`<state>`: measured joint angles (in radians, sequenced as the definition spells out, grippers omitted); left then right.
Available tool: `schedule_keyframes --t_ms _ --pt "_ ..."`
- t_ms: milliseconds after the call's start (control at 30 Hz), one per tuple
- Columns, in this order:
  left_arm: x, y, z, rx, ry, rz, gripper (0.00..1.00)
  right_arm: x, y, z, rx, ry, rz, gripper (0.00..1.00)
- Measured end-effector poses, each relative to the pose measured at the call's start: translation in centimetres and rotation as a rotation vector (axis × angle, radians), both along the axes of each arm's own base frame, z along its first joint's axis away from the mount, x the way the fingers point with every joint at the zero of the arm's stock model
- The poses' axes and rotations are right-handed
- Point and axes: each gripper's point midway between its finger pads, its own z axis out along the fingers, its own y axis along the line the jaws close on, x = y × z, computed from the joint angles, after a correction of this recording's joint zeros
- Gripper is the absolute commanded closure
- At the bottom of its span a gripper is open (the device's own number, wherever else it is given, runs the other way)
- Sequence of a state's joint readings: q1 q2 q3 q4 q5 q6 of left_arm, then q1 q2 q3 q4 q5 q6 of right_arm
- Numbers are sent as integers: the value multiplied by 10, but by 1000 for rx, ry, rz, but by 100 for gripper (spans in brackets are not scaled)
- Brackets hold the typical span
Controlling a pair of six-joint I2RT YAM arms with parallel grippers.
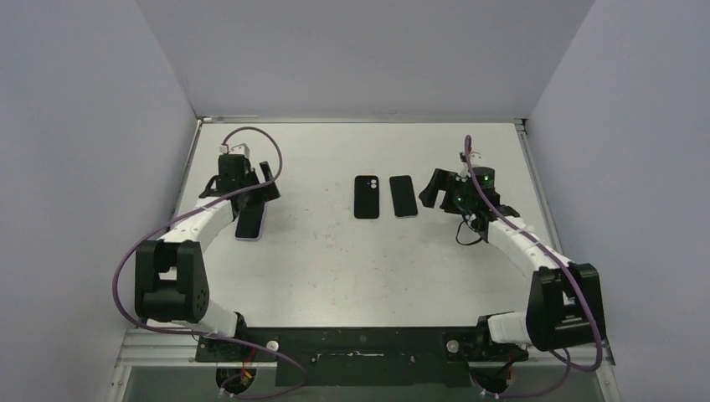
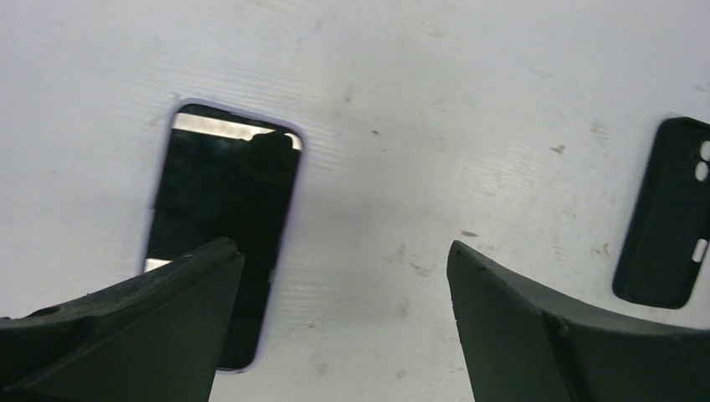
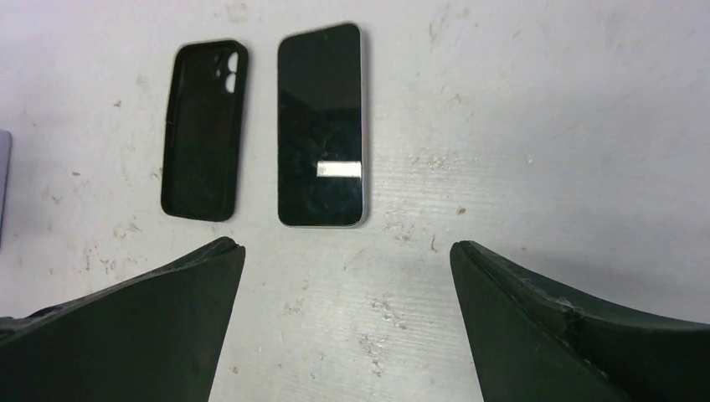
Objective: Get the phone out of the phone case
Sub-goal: Pick up the phone at the center of the board.
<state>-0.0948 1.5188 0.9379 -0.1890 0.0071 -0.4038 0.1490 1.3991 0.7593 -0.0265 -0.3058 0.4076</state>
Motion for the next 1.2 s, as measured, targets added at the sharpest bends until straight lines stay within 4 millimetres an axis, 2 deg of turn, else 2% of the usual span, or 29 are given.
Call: schedule_keyframes --t_ms 100,267,467,633,733,967,1033,1200 --pt "-5 32 -3 44 26 39 9 -3 -8 34 -24 -104 -22 0" --pt "-17 61 -26 88 128 59 8 -15 -16 76 -30 -245 -45 0" --pt "-13 70 -55 119 253 25 7 -30 -26 97 -35 -332 -84 0" --pt "-13 71 -65 132 307 -18 7 -38 -33 118 -37 -408 -116 0" --pt "-13 70 -69 139 333 -49 7 -41 -35 122 -41 -428 -121 0" --pt "-4 72 -75 166 351 -96 9 -46 -37 104 -69 -403 -114 0" --pt "-4 71 -76 175 354 -111 12 -47 -36 102 -74 -400 -108 0" --pt "-4 65 -77 207 358 -133 30 -48 -33 98 -45 -390 -117 0"
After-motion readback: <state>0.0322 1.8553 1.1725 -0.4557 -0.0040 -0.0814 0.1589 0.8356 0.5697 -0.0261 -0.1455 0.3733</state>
